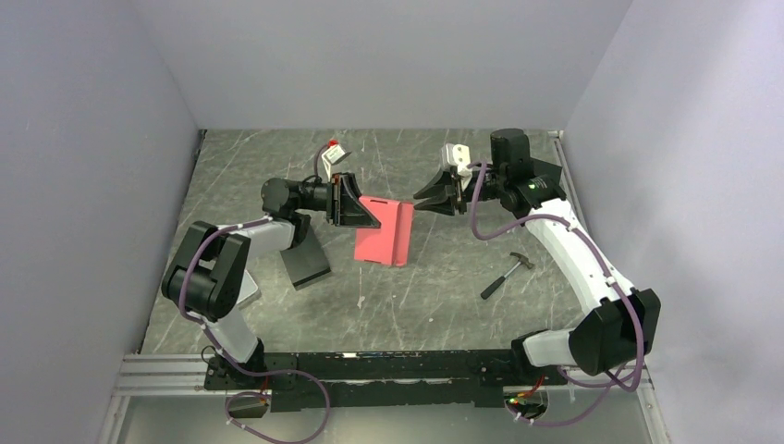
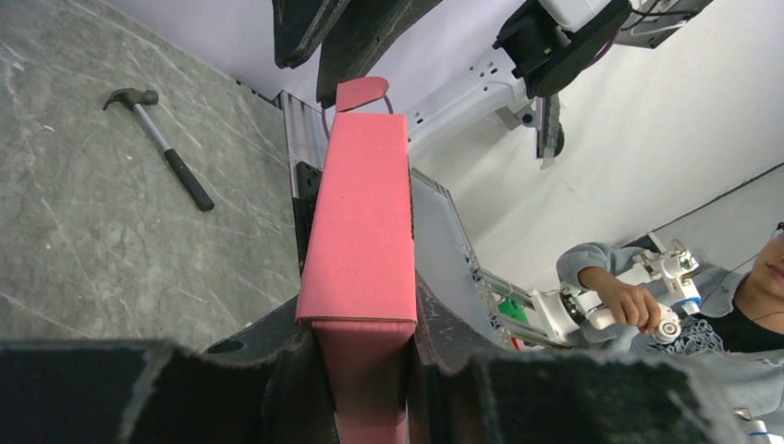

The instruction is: Fold the paper box

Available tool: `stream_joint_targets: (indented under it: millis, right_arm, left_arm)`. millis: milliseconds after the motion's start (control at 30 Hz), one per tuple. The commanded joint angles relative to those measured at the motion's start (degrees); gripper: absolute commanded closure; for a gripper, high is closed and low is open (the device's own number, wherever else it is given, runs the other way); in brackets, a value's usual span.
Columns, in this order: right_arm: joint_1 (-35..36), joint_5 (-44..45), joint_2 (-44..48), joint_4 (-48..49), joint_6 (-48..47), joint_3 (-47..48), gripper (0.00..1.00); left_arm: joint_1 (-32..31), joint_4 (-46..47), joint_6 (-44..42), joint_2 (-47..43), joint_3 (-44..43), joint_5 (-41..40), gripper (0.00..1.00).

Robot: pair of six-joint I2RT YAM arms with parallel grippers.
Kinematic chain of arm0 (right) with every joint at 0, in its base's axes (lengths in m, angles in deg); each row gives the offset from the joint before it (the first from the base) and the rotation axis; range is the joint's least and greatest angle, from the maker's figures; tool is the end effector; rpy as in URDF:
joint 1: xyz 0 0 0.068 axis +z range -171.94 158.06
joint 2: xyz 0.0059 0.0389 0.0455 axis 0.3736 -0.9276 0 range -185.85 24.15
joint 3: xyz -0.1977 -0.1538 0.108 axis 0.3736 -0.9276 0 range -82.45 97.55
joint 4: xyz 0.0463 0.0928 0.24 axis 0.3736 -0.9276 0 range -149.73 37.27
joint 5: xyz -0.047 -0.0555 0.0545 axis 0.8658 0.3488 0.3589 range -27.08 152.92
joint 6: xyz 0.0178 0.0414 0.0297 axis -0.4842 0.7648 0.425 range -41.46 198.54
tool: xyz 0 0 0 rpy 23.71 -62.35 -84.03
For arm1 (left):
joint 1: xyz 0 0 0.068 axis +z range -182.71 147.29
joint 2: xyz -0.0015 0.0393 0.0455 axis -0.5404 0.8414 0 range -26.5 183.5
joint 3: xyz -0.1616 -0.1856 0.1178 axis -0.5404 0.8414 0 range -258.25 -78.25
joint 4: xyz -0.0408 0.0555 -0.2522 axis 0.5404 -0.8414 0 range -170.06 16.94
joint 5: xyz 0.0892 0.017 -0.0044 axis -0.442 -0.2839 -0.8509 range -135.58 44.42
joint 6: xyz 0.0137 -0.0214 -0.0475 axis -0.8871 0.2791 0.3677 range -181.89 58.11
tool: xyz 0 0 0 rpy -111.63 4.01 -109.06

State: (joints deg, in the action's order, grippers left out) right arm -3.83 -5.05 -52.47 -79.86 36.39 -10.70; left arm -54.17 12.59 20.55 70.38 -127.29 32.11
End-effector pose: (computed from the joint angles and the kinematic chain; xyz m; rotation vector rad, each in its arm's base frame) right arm 0.2580 0.1191 0.3630 -1.4502 1.1906 0.9559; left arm 0.2897 -0.1513 0.2844 0.8646 1.6122 -2.0001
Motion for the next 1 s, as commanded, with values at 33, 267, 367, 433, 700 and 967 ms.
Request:
stream_joint_targets:
  millis: [33, 267, 367, 433, 700, 967]
  right_arm:
    - [0.7, -0.3, 0.8, -0.3, -2.6, 3.4, 0.72]
    - [0.7, -2.3, 1.0, -3.6, -4.3, 4.9, 0.73]
    - [0.7, -3.2, 1.0, -8.2, -8.6, 6.3, 0.73]
    - [0.8, -4.1, 1.1, -10.6, -10.8, 7.0, 0.73]
    - [2.2, -1.8, 0.8, -7.6, -7.2, 7.0, 0.76]
    - [2.4, 1.5, 0.3, -4.4, -3.0, 7.8, 0.78]
  left_arm:
    - [-0.2, 3.5, 2.8, -0.2, -2.5, -1.1, 0.95]
    - [-0.2, 3.5, 3.1, 0.5, -2.6, -1.1, 0.95]
    - [-0.1, 3.5, 3.3, 0.6, -2.8, -1.0, 0.95]
    - [-0.2, 3.5, 3.6, 0.8, -2.9, -0.9, 0.95]
    - [-0.2, 3.5, 4.8, 1.4, -3.2, -1.1, 0.95]
    - [-0.3, 3.5, 5.2, 1.3, -3.4, -1.0, 0.95]
